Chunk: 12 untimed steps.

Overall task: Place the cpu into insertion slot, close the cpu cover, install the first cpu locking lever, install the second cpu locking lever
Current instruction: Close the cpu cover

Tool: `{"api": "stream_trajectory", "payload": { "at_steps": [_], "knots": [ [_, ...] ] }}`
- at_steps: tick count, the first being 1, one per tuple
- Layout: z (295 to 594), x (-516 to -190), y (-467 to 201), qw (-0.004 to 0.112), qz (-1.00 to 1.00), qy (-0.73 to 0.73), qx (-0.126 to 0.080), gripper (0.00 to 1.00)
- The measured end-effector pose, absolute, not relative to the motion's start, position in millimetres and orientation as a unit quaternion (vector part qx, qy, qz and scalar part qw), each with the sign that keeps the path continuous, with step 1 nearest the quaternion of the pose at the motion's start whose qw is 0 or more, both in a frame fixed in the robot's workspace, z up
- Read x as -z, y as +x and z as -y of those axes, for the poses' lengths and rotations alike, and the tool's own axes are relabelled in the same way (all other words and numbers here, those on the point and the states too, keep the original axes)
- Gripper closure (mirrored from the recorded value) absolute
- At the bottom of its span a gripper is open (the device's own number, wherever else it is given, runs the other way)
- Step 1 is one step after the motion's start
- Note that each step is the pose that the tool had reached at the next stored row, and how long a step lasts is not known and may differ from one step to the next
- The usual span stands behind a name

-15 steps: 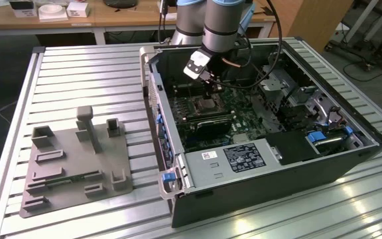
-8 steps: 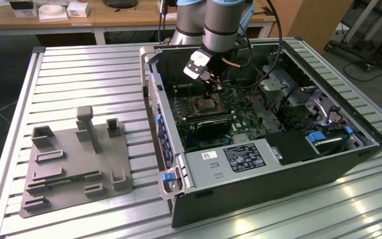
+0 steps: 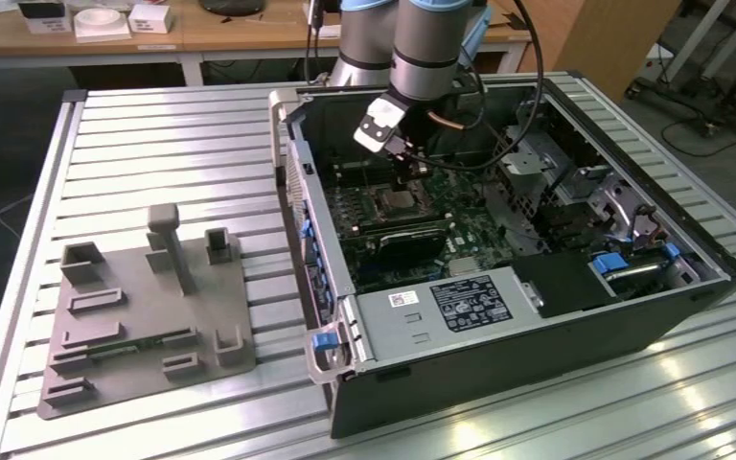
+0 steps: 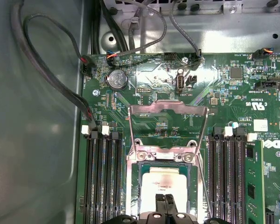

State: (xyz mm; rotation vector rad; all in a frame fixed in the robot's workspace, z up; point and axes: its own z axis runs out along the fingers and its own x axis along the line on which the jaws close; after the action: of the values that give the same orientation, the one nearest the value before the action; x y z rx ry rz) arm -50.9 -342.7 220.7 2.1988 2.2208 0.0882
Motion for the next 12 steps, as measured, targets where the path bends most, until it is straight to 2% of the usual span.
{"api": "stream_trajectory", "payload": {
  "at_steps": [12],
  "knots": [
    [342.8,-231.8,-45.2,0.008,-0.71,0.703,-0.028,0.9]
  ]
}}
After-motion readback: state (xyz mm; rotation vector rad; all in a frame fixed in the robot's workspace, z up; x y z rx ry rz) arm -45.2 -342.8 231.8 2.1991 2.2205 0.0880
